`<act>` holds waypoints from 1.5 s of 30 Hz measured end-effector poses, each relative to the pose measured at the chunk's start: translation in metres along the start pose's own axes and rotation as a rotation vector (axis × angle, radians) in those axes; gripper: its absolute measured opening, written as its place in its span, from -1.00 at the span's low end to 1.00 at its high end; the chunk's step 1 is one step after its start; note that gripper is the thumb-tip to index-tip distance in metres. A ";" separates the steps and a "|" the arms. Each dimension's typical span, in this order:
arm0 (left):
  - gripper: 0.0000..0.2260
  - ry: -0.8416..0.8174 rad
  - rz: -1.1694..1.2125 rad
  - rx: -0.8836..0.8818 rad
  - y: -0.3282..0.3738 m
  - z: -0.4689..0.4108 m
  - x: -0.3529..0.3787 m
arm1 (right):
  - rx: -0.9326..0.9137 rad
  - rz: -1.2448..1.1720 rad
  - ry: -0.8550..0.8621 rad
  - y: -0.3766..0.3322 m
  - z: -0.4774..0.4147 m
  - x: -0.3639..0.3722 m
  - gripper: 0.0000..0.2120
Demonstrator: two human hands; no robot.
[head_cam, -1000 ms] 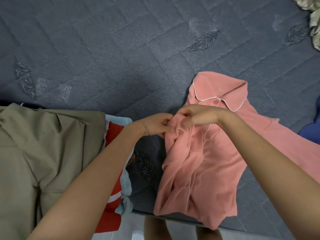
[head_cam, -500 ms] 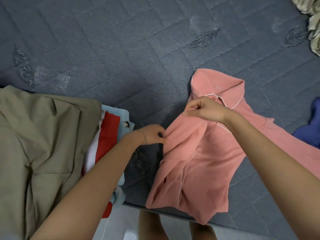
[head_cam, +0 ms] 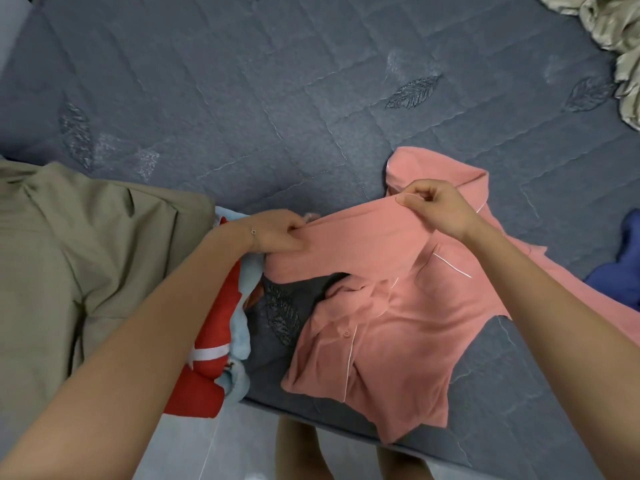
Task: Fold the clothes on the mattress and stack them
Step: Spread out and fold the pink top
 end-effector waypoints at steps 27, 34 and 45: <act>-0.65 0.417 -0.372 -0.475 -0.202 -0.051 -0.113 | -0.051 0.264 0.244 -0.040 -0.124 0.128 -0.83; -0.49 0.460 -0.232 -0.424 -0.207 -0.064 -0.099 | -0.071 0.527 0.204 -0.026 -0.127 0.137 -0.66; -0.38 0.410 -0.435 -0.185 -0.045 -0.083 -0.072 | 0.040 0.637 0.294 0.014 -0.034 0.070 -0.38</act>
Point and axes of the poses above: each hand's wrist, its own z-axis away from the middle knuckle, its own x-axis out of the palm, y = z × x, the point moved 6 cm from there along -z, towards the middle knuckle, and after that the axes turned 15 degrees about -z, right-handed, at the moved point
